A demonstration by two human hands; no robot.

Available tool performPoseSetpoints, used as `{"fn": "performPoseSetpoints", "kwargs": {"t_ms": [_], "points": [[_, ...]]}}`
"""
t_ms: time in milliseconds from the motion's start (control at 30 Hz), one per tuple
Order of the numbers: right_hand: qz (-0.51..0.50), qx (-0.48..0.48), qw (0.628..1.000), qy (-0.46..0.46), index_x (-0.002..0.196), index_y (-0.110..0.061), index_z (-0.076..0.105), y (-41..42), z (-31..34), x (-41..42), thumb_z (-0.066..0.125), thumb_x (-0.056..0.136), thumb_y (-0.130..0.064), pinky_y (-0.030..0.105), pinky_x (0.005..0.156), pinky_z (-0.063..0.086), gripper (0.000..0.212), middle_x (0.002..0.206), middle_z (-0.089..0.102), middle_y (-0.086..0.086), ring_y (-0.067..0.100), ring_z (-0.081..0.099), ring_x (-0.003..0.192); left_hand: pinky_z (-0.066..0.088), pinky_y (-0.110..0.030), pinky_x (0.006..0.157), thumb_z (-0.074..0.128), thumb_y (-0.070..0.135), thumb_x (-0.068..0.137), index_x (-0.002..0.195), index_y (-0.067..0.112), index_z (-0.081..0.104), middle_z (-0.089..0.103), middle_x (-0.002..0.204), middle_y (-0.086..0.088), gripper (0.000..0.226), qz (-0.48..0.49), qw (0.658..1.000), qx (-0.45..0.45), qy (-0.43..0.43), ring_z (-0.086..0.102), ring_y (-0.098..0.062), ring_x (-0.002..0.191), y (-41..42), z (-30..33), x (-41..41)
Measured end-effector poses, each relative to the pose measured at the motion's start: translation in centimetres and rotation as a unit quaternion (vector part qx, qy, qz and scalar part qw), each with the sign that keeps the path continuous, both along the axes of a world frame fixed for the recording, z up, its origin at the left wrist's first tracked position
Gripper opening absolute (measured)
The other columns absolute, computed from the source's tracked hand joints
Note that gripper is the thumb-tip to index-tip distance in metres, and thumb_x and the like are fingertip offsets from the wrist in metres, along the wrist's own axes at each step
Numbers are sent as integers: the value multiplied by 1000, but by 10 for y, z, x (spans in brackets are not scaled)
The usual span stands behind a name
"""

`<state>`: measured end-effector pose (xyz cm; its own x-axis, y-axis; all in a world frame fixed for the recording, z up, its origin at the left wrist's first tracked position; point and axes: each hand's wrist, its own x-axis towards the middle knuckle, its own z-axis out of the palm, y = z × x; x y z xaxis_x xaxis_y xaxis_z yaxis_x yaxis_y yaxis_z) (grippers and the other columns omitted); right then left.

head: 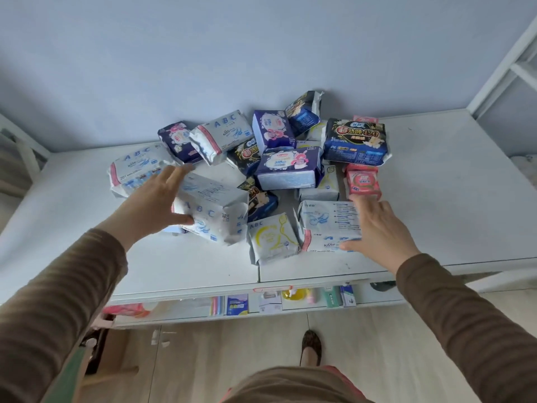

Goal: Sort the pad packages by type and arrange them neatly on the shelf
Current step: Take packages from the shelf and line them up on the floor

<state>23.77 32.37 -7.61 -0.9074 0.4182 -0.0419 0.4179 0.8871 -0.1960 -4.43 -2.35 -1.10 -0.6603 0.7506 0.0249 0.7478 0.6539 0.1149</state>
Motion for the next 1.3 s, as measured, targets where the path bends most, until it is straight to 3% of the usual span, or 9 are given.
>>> {"fn": "performPoseSetpoints", "kwargs": {"t_ms": [67, 167, 233, 333, 533, 800, 1000, 1167, 1300], "points": [[-10, 0, 1000, -11, 146, -22, 24, -6, 1, 0, 87, 66, -47, 44, 90, 48, 106, 136, 42, 9, 32, 42, 117, 52, -43, 75, 84, 63, 55, 153, 41, 15, 45, 122, -1, 122, -22, 995, -69, 69, 50, -24, 101, 0, 4, -6], [-45, -8, 999, -22, 143, -19, 32, -16, 5, 3, 87, 68, -41, 45, 93, 44, 96, 136, 41, 8, 32, 39, 120, 44, -47, 95, 75, 77, 48, 142, 38, 40, 44, 129, -1, 108, -46, 979, -123, 157, 40, -28, 115, 1, 6, -12], [-75, -5, 997, -20, 140, -18, 36, -27, 8, 9, 88, 68, -38, 45, 91, 44, 91, 133, 43, 8, 34, 40, 118, 38, -47, 104, 81, 69, 45, 133, 30, 43, 45, 135, -3, 104, -65, 988, -104, 98, 39, -29, 123, -1, 4, -12], [-125, 36, 991, 9, 136, -18, 40, -52, 15, 23, 88, 68, -38, 44, 86, 46, 86, 128, 46, 9, 34, 40, 115, 49, -46, 91, 89, 55, 46, 129, 22, 37, 52, 125, -3, 103, -60, 997, -53, 1, 44, -25, 112, -5, 1, -5], [-232, 90, 966, 69, 130, -19, 46, -111, 33, 65, 86, 64, -47, 37, 69, 41, 83, 118, 52, 10, 34, 43, 110, 44, -50, 93, 86, 55, 59, 135, 12, 43, 47, 122, -10, 98, -34, 995, 87, 43, 39, -31, 115, -38, -6, 26], [-230, 39, 966, 116, 128, -30, 41, -183, 34, 125, 83, 63, -56, 36, 69, 44, 82, 119, 50, 3, 32, 62, 97, 48, -48, 83, 83, 57, 62, 128, 21, 42, 50, 118, -6, 85, 27, 981, 193, 13, 46, -32, 106, -138, -23, 96], [-185, -62, 976, 95, 126, -37, 39, -264, -5, 155, 80, 60, -65, 33, 69, 37, 83, 121, 50, -3, 26, 61, 102, 49, -47, 78, 78, 59, 66, 132, 27, 39, 46, 116, -7, 83, 76, 980, 183, -9, 47, -31, 100, -232, -60, 165], [-133, -133, 980, 66, 133, -33, 39, -339, -44, 178, 86, 63, -53, 38, 81, 47, 86, 134, 45, -1, 26, 58, 113, 50, -45, 69, 72, 72, 64, 130, 31, 37, 48, 116, -3, 85, 130, 985, 114, -22, 52, -30, 94, -306, -96, 204], [-111, -151, 982, 33, 136, -35, 39, -395, -70, 181, 86, 66, -47, 39, 82, 50, 86, 130, 44, 1, 28, 60, 108, 55, -42, 60, 76, 65, 65, 128, 30, 35, 42, 119, -5, 83, 143, 983, 88, -68, 58, -30, 87, -356, -128, 212]]}}
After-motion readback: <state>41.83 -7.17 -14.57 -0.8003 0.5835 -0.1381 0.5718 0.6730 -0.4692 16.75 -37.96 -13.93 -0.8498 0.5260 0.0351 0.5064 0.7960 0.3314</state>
